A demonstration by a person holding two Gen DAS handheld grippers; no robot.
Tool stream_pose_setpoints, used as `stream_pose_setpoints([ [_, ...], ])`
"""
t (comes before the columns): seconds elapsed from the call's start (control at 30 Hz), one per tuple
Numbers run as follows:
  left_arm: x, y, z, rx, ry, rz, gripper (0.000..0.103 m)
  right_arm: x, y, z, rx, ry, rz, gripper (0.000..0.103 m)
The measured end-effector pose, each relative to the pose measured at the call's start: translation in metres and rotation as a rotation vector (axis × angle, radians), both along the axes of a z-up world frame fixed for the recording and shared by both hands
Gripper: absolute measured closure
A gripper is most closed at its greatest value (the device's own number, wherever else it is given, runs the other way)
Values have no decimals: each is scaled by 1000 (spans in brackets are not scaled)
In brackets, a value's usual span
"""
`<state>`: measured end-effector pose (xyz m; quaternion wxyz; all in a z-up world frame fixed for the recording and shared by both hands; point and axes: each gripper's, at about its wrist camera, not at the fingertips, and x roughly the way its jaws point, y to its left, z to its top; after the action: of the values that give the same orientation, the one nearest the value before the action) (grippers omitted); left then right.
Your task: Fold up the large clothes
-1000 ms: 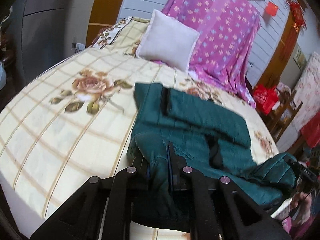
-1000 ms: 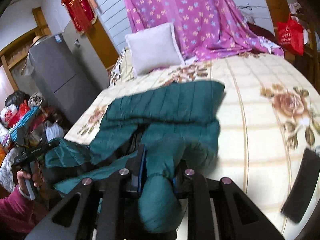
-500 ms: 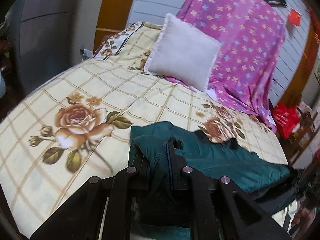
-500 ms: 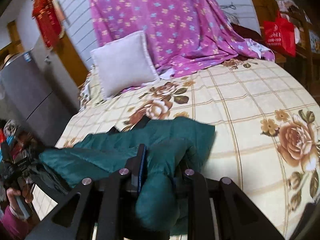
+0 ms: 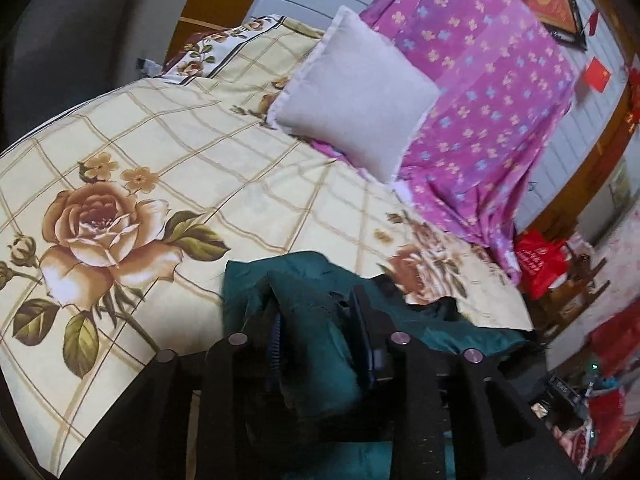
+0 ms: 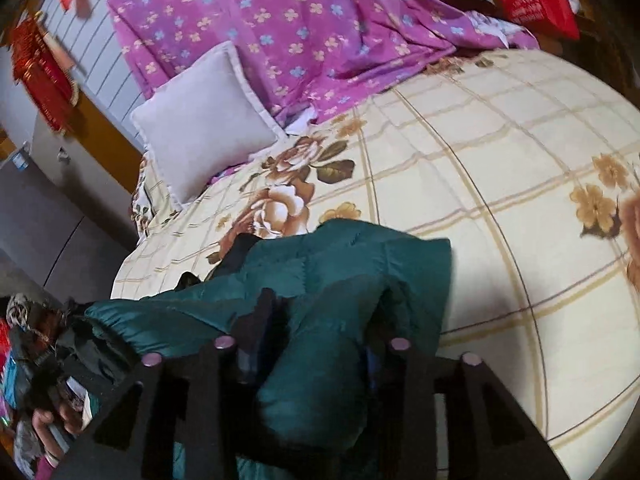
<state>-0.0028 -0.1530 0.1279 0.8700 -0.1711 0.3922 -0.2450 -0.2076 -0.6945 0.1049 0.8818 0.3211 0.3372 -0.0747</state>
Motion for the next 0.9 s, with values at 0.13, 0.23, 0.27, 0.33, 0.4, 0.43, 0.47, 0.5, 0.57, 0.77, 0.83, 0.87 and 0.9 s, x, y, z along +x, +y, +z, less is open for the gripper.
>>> stream_pose_setpoints([
  [0.13,-13,12,20,17,-85,59,66,-5,3,20,-10,-40,-1,35],
  [0.23,-20,21,28,20,-132,94,59,-15,7,35,-44,-62,-18,31],
  [0.27,-23,19,29,35,-134,89,59,-19,9,41,-65,-72,-33,30],
  [0.33,-25,17,28,57,-138,82,59,-31,12,55,-111,-114,-75,27],
  [0.4,-31,9,25,88,-151,74,59,-41,15,66,-135,-156,-104,19],
  [0.43,-33,1,23,109,-158,65,59,-43,18,71,-144,-172,-100,18],
  [0.47,-34,-4,21,120,-163,59,59,-41,23,73,-148,-181,-71,18],
  [0.5,-35,-10,18,132,-167,52,59,-36,28,74,-152,-178,-43,18],
  [0.57,-34,-26,12,149,-157,35,59,-16,48,72,-205,-127,41,18],
  [0.77,-10,-66,-23,280,-73,45,59,55,96,45,-399,53,139,18],
  [0.83,-1,-72,-36,304,-46,54,59,75,99,34,-442,108,136,18],
  [0.87,2,-73,-41,311,-35,57,59,82,99,28,-451,133,130,18],
  [0.9,5,-74,-47,313,-28,60,59,90,96,19,-443,159,126,18],
])
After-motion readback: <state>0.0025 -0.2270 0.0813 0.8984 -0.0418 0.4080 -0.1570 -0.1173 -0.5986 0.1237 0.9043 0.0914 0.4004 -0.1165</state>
